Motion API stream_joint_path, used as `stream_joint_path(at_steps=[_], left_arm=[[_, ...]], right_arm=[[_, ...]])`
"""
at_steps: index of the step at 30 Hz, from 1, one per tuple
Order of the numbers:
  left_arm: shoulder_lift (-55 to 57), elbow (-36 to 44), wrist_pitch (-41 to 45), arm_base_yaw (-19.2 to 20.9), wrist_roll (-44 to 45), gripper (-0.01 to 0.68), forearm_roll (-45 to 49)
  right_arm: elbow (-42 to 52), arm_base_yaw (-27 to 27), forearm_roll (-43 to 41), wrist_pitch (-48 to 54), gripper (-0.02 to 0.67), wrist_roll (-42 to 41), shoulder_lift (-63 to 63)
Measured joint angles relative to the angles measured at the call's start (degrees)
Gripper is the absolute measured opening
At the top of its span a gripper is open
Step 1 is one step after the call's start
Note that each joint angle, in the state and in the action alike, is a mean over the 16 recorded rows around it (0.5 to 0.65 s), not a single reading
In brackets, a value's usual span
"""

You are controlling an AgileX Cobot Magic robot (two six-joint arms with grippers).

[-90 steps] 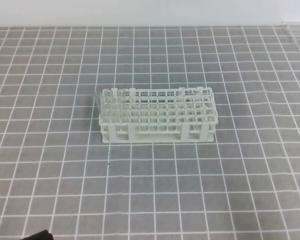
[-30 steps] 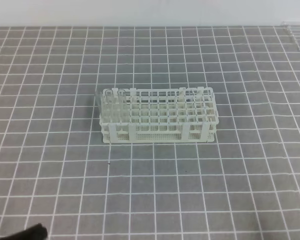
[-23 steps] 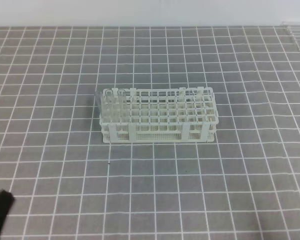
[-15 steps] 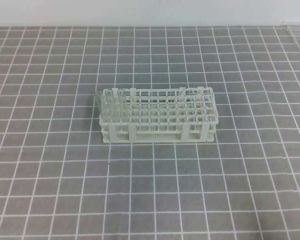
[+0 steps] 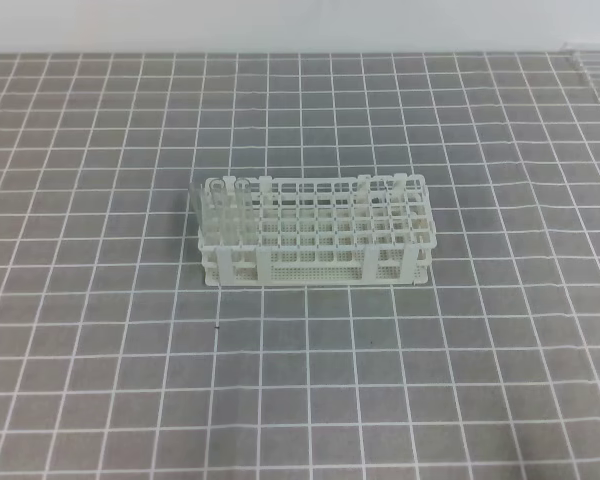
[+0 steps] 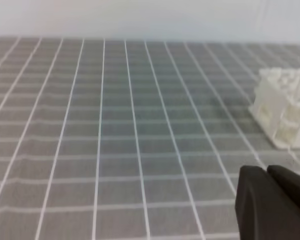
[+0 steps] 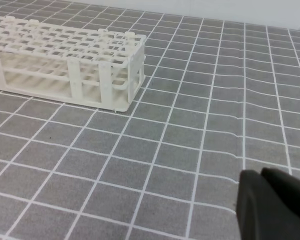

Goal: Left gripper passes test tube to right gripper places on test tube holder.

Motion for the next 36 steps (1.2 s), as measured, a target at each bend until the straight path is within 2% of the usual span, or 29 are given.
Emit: stream_joint_path(at_steps=[12,36], left_arm=[[0.12,-0.03,5.63,0.0,1.98,-0.002,1.32],[0.12,-0.03,5.98,0.0,1.83,-0.002,2.11]], right_arm=[[0.0,0.0,0.04,0.0,-0.013,0.0,0.0],[0.0,0.0,0.1,0.0,-0.013,0.0,0.0]])
